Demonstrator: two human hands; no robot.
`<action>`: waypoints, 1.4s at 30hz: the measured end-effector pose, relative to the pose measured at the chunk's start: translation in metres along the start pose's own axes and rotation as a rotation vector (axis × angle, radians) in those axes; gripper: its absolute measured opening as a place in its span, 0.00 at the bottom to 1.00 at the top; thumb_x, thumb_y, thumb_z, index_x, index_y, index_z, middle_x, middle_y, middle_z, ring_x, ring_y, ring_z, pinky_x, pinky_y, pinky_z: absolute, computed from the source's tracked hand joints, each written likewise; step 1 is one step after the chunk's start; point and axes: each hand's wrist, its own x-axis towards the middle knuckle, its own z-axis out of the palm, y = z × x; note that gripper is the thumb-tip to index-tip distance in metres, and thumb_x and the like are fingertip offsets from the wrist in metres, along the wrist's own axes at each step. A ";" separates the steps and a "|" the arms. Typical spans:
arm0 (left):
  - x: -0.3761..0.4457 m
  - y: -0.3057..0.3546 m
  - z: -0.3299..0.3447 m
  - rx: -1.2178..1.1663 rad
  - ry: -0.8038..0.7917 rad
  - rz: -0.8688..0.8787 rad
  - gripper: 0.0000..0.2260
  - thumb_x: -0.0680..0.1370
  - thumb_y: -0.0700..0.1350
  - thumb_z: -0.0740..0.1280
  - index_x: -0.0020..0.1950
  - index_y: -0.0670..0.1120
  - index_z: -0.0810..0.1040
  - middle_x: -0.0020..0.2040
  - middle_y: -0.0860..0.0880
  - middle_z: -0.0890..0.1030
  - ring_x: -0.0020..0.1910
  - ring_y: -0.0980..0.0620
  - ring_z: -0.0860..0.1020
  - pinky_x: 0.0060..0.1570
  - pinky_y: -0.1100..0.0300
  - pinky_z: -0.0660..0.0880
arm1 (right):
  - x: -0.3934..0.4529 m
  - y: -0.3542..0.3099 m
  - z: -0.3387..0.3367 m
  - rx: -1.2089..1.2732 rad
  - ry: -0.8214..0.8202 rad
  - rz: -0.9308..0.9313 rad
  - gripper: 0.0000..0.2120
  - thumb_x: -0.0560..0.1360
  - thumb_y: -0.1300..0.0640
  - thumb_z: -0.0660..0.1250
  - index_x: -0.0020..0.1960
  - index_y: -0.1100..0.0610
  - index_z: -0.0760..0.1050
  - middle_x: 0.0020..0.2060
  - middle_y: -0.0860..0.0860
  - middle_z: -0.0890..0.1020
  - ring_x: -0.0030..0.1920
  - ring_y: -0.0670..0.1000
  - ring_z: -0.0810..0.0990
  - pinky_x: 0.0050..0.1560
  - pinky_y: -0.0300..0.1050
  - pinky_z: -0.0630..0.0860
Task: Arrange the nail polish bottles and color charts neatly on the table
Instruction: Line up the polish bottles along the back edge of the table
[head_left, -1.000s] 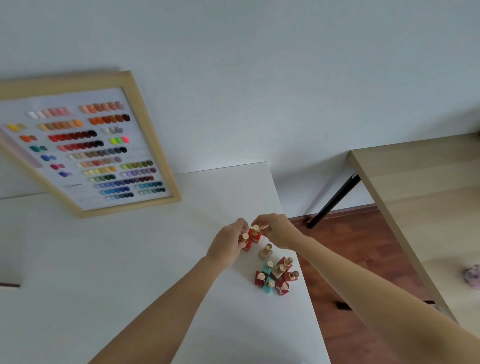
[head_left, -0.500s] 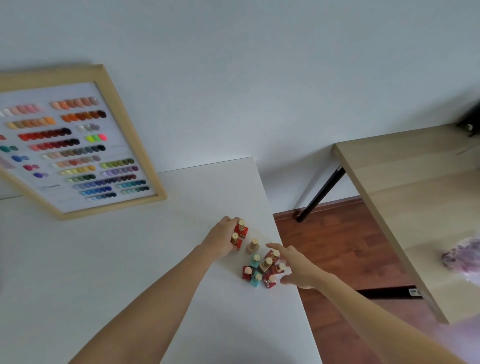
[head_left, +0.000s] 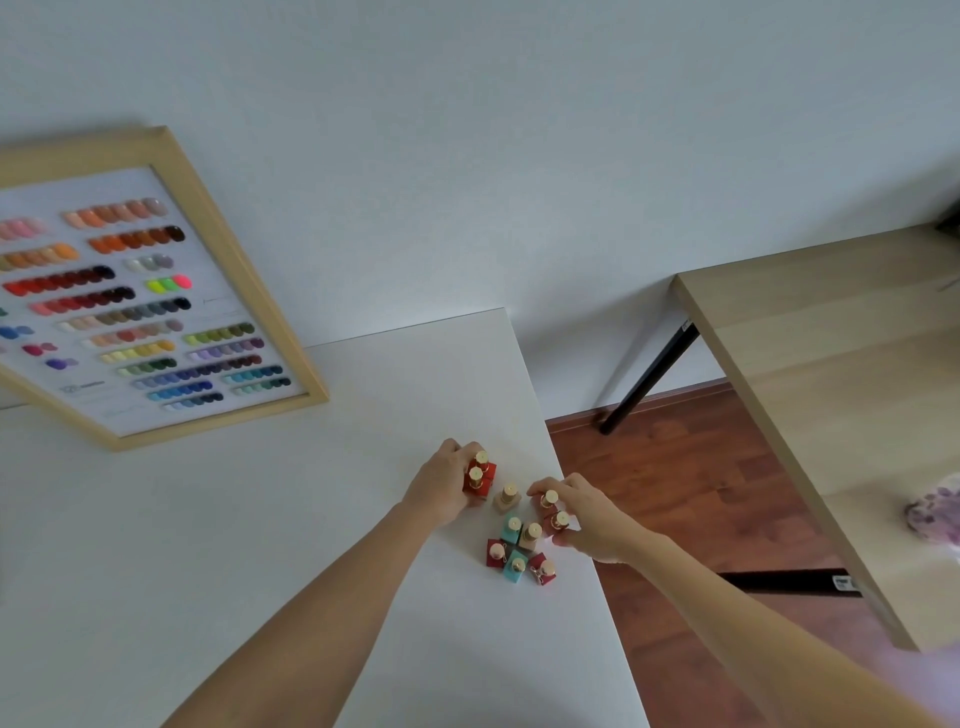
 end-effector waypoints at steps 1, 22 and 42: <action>0.001 -0.001 0.001 0.001 0.005 -0.003 0.21 0.69 0.43 0.75 0.59 0.51 0.72 0.54 0.45 0.73 0.51 0.43 0.78 0.53 0.53 0.77 | 0.003 -0.001 -0.001 0.014 0.018 0.010 0.29 0.72 0.60 0.70 0.64 0.38 0.62 0.57 0.49 0.69 0.54 0.50 0.71 0.52 0.38 0.69; 0.001 -0.014 -0.005 -0.036 0.173 -0.149 0.23 0.71 0.47 0.74 0.63 0.47 0.71 0.56 0.43 0.75 0.53 0.44 0.78 0.53 0.56 0.76 | 0.049 -0.044 0.006 0.305 0.415 0.141 0.24 0.71 0.59 0.72 0.62 0.56 0.65 0.49 0.55 0.80 0.48 0.55 0.79 0.48 0.47 0.78; 0.007 -0.012 -0.010 -0.026 0.179 -0.145 0.23 0.71 0.45 0.74 0.63 0.47 0.71 0.57 0.44 0.75 0.56 0.45 0.77 0.56 0.56 0.76 | 0.070 -0.027 -0.033 -0.019 0.217 -0.063 0.25 0.71 0.57 0.73 0.64 0.47 0.67 0.49 0.52 0.77 0.47 0.50 0.74 0.48 0.42 0.71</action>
